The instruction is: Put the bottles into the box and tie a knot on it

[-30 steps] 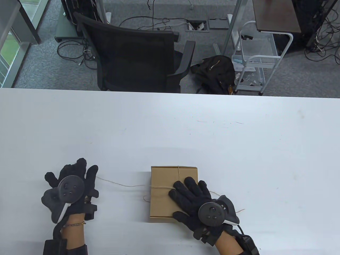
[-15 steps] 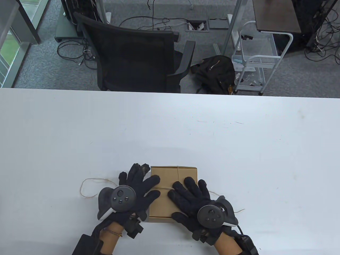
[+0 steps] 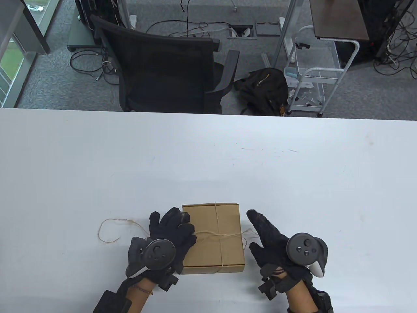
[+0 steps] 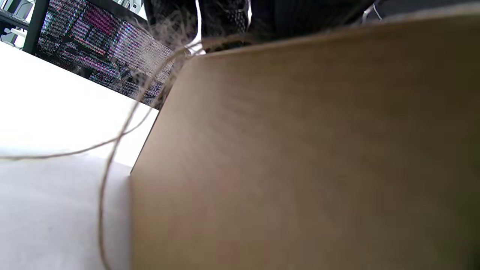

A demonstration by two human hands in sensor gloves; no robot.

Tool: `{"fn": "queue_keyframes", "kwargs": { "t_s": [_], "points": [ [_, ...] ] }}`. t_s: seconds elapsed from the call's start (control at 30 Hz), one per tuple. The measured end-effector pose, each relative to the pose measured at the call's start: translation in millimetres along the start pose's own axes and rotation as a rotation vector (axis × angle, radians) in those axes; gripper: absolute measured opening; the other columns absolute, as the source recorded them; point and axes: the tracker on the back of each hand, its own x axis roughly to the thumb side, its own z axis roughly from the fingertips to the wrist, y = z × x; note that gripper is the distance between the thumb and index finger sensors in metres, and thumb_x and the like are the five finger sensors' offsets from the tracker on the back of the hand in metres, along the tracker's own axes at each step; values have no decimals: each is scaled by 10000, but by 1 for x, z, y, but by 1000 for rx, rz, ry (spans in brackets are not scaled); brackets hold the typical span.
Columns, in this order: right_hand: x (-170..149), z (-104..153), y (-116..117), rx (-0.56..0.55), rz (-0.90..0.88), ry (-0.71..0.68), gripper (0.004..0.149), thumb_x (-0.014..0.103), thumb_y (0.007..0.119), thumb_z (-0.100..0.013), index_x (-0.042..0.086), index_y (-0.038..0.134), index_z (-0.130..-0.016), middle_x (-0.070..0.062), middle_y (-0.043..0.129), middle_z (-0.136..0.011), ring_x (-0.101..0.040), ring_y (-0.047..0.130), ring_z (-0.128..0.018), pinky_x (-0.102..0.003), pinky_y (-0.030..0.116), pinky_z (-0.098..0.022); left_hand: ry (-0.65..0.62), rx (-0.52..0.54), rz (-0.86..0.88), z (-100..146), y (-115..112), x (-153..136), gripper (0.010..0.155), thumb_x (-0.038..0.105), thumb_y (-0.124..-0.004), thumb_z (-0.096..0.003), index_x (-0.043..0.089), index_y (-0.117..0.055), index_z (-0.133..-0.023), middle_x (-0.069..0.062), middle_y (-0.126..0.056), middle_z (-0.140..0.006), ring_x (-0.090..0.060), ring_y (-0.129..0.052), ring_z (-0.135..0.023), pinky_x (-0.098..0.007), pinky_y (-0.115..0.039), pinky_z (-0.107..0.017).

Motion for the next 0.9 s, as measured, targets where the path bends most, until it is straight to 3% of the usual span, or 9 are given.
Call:
{"fn": "queue_keyframes", "kwargs": {
  "t_s": [0.1,0.17,0.27,0.43,0.47,0.6,0.67,0.73,0.9],
  "points": [
    [-3,-6,10,8,32,-32,806,125,895,-409,225,482,-1094,-287,693,-1027,-594,647,-875,-738,627,-585,-12,-3,-29,1,-2,2,482,418,-826,-509,176,-815,-925,-155,-715,-1141,-525,-651,-1079,-834,-394,-670],
    [-4,-9,11,-33,72,-44,779,135,919,-400,196,535,-1076,-215,879,-892,-536,743,-840,-702,665,-581,-13,-3,-27,1,-3,2,483,416,-823,-510,173,-807,-928,-155,-708,-1143,-526,-652,-1076,-833,-393,-671],
    [0,-6,3,-137,154,-87,698,206,947,-394,182,661,-1030,-117,989,-691,-439,895,-721,-649,732,-549,-16,-2,-26,1,-3,2,485,416,-827,-508,172,-810,-926,-156,-712,-1142,-525,-653,-1077,-834,-392,-671],
    [14,0,-9,-187,214,-153,416,292,945,-377,142,968,-764,-82,982,-551,-359,932,-579,-633,720,-550,-31,25,-21,1,1,3,490,405,-862,-492,131,-856,-897,-143,-782,-1107,-510,-701,-1065,-835,-415,-676],
    [17,0,-10,-171,221,-180,381,288,922,-389,139,984,-735,-90,972,-536,-363,922,-566,-639,708,-553,-31,36,-31,1,2,3,489,407,-865,-489,128,-863,-890,-141,-793,-1100,-508,-709,-1061,-835,-418,-677],
    [24,2,-6,-203,215,-255,390,278,814,-443,151,899,-801,-77,901,-635,-395,838,-670,-662,651,-589,-31,61,-48,1,7,4,491,415,-885,-476,121,-883,-869,-137,-824,-1080,-501,-732,-1051,-836,-420,-679],
    [25,1,-5,-216,144,-309,398,275,763,-462,162,838,-835,-125,842,-787,-447,759,-768,-667,630,-601,-31,77,-65,2,11,4,493,421,-896,-467,116,-899,-855,-137,-842,-1068,-498,-746,-1045,-835,-426,-678],
    [25,0,-4,-246,72,-327,401,274,743,-469,155,814,-846,-159,827,-865,-455,788,-767,-644,682,-577,-20,97,-87,2,14,3,490,430,-902,-462,116,-914,-837,-132,-863,-1051,-490,-764,-1035,-831,-436,-678],
    [22,-1,-10,-388,56,-350,402,277,737,-458,116,812,-819,-97,967,-630,-303,976,-512,-512,846,-426,-12,98,-145,2,17,0,491,448,-923,-441,108,-951,-793,-126,-909,-1013,-478,-812,-1005,-826,-455,-681]
  ]
}}
